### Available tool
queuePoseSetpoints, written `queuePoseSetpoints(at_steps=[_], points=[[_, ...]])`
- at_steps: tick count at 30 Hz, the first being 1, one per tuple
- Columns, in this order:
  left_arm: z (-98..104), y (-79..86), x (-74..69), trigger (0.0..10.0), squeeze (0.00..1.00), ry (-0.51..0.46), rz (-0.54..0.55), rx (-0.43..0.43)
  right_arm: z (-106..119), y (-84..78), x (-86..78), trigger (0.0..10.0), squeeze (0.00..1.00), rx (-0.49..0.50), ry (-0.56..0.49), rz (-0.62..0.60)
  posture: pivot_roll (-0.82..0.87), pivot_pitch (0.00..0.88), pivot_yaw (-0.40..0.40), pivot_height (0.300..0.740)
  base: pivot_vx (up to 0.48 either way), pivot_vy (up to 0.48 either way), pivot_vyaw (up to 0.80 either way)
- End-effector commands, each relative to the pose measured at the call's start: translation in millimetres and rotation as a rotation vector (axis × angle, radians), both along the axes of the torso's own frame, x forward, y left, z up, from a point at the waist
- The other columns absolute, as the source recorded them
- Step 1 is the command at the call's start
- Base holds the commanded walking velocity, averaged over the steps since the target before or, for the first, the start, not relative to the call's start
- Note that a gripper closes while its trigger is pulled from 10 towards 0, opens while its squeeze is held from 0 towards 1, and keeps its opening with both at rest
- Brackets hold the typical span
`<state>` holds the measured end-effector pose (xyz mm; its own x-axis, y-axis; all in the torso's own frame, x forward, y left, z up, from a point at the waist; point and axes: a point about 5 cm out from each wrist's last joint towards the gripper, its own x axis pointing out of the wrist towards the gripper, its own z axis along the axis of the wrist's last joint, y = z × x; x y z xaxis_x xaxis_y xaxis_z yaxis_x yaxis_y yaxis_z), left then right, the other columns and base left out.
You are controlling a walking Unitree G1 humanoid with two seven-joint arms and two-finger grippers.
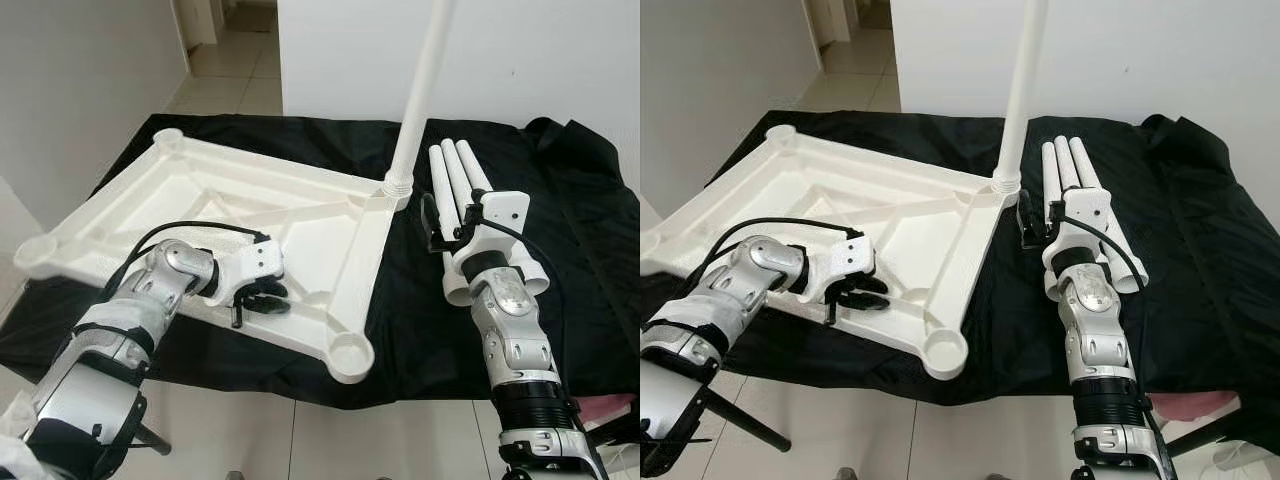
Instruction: Building children table
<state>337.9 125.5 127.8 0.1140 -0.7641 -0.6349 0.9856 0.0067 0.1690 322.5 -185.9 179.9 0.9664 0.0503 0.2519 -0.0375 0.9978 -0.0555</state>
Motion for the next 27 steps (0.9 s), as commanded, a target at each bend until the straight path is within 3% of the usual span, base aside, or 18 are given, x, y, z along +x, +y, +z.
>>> queuePoseSetpoints(at_steps=[1,2,11,12,16,17,24,25,27], points=[[-19,7.0,-6.5,0.8,0.00,0.073,0.044,0.027,-1,0.1,-0.8,10.0,0.00,-0.001,0.010,-0.005,-0.05,0.000,0.032,0.740,0.000,0.000,0.00],[-19,5.1,-6.5,0.0,0.00,0.073,0.042,0.020,-1,-0.2,-1.0,10.0,0.00,0.000,0.009,-0.007,-0.05,0.000,0.033,0.740,0.000,0.000,0.00],[-14,-6.6,-0.6,0.0,0.00,0.027,0.072,-0.032,-2,-1.9,-2.6,10.0,0.00,0.008,0.010,-0.024,-0.05,0.000,0.038,0.740,0.000,0.000,0.00],[-12,-10.6,-0.1,0.8,0.00,0.016,0.070,-0.044,-3,-2.7,-3.0,10.0,0.00,0.011,0.012,-0.030,-0.05,0.000,0.040,0.740,0.000,0.000,0.00],[-10,-17.0,-0.4,0.6,0.00,-0.003,0.057,-0.061,-4,-3.9,-3.5,10.0,0.00,0.014,0.014,-0.040,-0.05,0.000,0.042,0.740,0.000,0.000,0.00],[-7,-21.6,-0.4,10.0,0.00,-0.019,0.053,-0.076,-4,-4.6,-3.8,10.0,0.00,0.015,0.015,-0.046,-0.05,0.000,0.044,0.740,0.000,0.000,0.00],[6,-37.0,-1.6,10.0,0.03,-0.054,0.034,-0.160,-7,-10.5,-4.6,10.0,0.00,0.032,0.017,-0.100,-0.05,0.000,0.042,0.740,0.000,0.000,0.00],[9,-37.3,-0.9,10.0,1.00,-0.055,0.041,-0.176,-7,-11.5,-4.6,10.0,0.00,0.031,0.015,-0.113,-0.05,0.000,0.042,0.740,0.000,0.000,0.00],[13,-36.5,-1.1,10.0,1.00,-0.058,0.038,-0.194,-8,-12.5,-4.8,10.0,0.00,0.033,0.016,-0.128,-0.05,0.000,0.041,0.740,0.000,0.000,0.00]])
